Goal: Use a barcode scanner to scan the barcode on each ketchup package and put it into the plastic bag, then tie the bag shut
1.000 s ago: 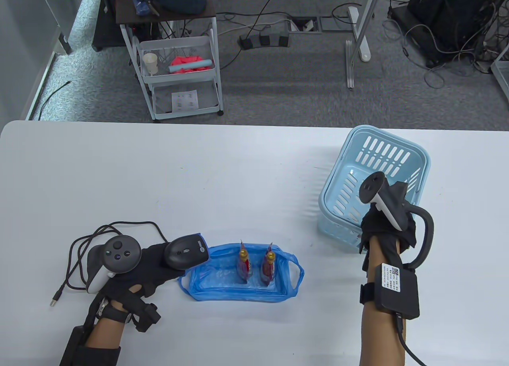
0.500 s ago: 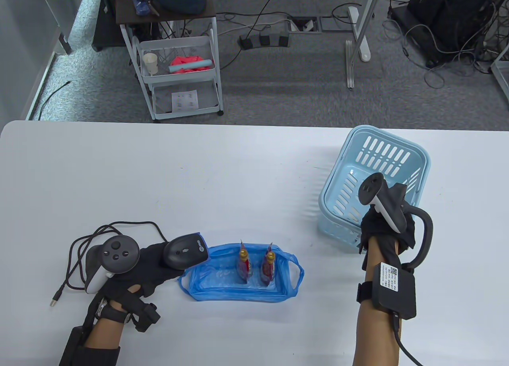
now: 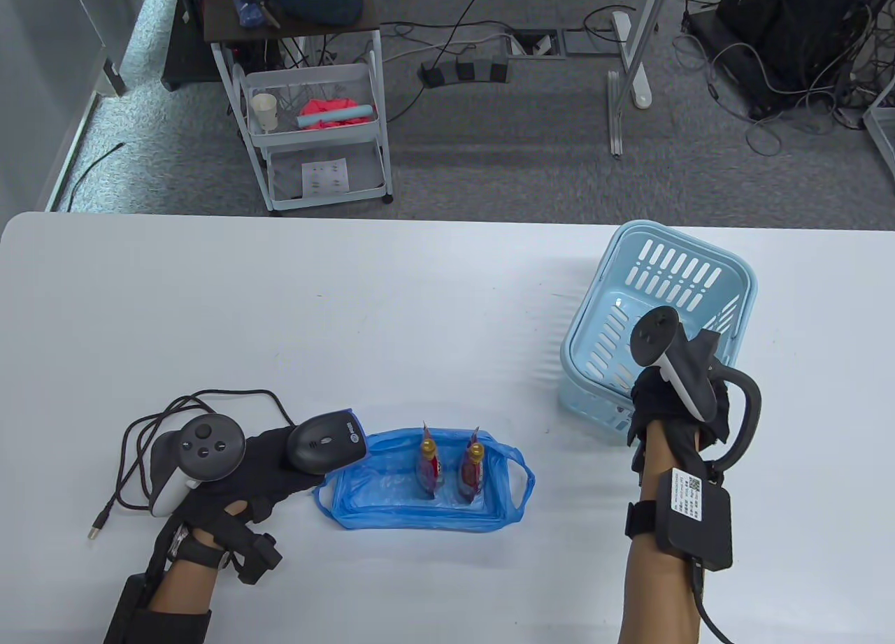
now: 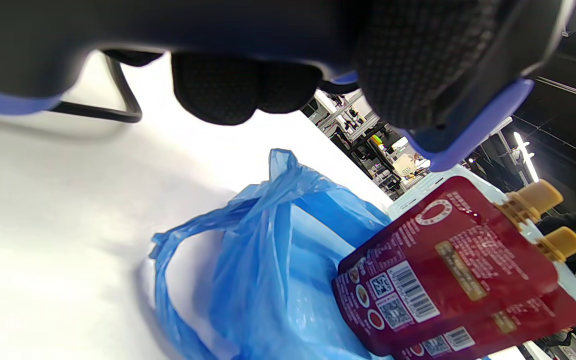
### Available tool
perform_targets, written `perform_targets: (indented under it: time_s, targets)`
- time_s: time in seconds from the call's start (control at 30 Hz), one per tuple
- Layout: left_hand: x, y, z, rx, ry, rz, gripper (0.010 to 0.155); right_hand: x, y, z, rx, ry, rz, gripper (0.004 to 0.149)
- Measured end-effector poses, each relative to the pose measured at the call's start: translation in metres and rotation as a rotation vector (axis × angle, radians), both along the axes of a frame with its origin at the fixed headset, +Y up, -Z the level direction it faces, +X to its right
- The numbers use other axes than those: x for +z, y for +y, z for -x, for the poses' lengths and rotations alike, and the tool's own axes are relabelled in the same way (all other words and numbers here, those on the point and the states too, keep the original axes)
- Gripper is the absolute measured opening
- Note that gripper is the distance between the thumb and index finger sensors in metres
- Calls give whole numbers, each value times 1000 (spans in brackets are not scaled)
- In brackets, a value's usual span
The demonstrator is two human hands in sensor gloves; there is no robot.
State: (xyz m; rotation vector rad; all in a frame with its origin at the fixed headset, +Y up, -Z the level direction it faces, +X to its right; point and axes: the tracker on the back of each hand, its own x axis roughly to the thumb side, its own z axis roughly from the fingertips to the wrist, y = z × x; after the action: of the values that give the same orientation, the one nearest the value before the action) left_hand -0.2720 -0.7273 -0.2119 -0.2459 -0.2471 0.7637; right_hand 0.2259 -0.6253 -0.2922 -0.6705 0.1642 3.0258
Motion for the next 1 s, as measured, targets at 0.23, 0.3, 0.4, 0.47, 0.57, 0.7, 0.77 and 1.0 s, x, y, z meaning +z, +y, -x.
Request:
perform_targets:
  time_s: [0.23,0.3,0.4,0.47,0.57,0.7,0.77,1.0]
  targets:
    - [0,0,-1,3,-5,-2,52,8,21,5,-27,24,-90,43]
    - [0,0,-1,3,-5,-2,52,11,27,7,-35,31,-115,43]
    - [0,-1,-1,5,-5,-2,52,15,36,9,-43,41,-156,43]
    - [0,-1,0,7,-4,-2,52,18,43,11,-52,49,-189,43]
    - [0,-1,0,7,-4,-2,52,22,53,13,-63,55,-231,43]
    - [0,-1,-1,11,-3,-2,52,28,64,16,-73,60,-284,43]
    - [0,-1,0,13,-2,-2,52,31,70,18,-76,67,-310,43]
    - [0,-1,1,13,-3,-1,52,40,86,26,-84,96,-369,43]
